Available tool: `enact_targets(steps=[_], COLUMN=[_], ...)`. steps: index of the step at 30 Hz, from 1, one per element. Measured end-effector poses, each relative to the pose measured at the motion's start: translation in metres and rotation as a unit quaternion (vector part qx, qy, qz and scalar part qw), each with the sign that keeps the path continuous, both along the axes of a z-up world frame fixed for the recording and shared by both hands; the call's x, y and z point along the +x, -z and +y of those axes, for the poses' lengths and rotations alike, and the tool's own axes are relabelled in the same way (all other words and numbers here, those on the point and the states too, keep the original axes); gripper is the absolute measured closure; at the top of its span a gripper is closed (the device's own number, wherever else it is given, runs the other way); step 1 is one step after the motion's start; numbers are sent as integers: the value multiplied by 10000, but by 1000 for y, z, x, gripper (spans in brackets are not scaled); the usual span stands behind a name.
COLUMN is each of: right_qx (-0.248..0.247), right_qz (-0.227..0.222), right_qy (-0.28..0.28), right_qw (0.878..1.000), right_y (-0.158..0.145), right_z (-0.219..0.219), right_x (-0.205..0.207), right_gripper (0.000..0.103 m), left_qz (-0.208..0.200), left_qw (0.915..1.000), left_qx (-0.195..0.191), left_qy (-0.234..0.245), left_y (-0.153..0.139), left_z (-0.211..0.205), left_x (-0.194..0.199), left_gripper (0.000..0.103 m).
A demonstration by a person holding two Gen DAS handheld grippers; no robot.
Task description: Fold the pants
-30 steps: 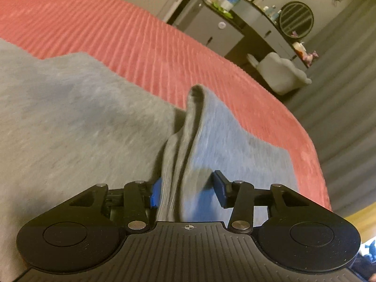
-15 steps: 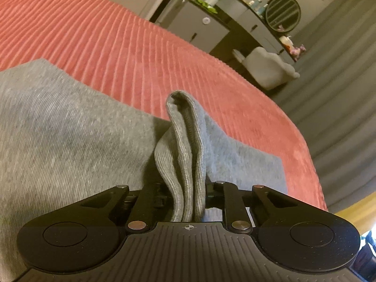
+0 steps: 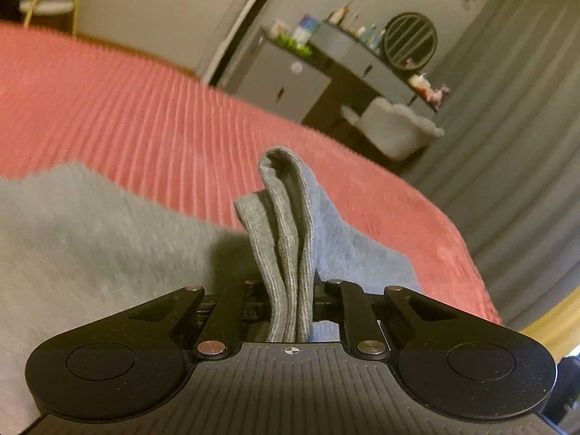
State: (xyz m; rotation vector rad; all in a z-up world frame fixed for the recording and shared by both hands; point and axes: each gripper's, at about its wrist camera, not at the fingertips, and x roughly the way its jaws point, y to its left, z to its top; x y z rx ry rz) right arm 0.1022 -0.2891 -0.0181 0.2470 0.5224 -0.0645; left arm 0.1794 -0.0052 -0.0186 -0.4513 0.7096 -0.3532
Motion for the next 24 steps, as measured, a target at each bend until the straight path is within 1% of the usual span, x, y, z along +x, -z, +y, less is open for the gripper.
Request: enact_targets(steps=[2,3,5,6,8,9,10,11,12,13,15,17,18,19,20,21,22,23,24], right_qx=[70,119,100,47,0,8,34,90,134,187,263,242,210,135,69,-6,-123,-212,-269], right_qz=[281,448,584,579,544,536,529,505,512,552,553,553,534,508,464,378,258,159,93], right_qy=[117,97,54,19,-31,-49,-48,-47,-37,-20,-21,-46,-73,-123,-194,-273,-337,-407,-470], right_qw=[9995,9989,9982,9983,9985,9986,9986,9987,9986,9983,9981,9982,9983,9985,9987,9989,9990,9988,9985], right_y=[7,12,17,17,16,16,16,16,16,17,18,17,16,14,11,8,4,1,-1], right_z=[-6,-8,-8,-7,-6,-6,-7,-9,-10,-11,-13,-13,-12,-7,-4,-1,4,7,10], right_x=[4,8,11,12,11,10,10,9,10,11,12,12,12,9,9,7,4,1,-2], right_gripper=[50,50,50,50,50,50,50,50,50,50,50,50,50,51,54,54,55,57,58], left_qz=[-31,75,424,518,501,368,221,135,188,314,595,617,607,533,410,146,-142,-589,-958], left_qw=[9999,9998,9970,9963,9964,9962,9957,9951,9950,9954,9963,9955,9944,9928,9918,9915,9924,9935,9931], left_qx=[113,200,525,487,170,134,173,220,203,126,-211,-590,-769,-940,-1059,-1129,-1079,-853,-542], left_qy=[-1,-34,-391,-493,-670,-773,-886,-955,-956,-892,-578,-401,-394,-509,-585,-624,-570,-466,-396], left_y=[1,7,22,27,26,22,19,17,19,23,34,42,44,47,46,41,35,22,11], left_z=[1,1,0,2,8,11,13,15,18,20,22,22,24,27,30,30,29,24,18], left_x=[-1,3,10,12,12,11,9,10,12,16,25,30,32,30,28,22,16,7,-1], left_gripper=[87,86,82,78,76,70,60,53,47,47,47,49,64,85,85,85,85,85,85])
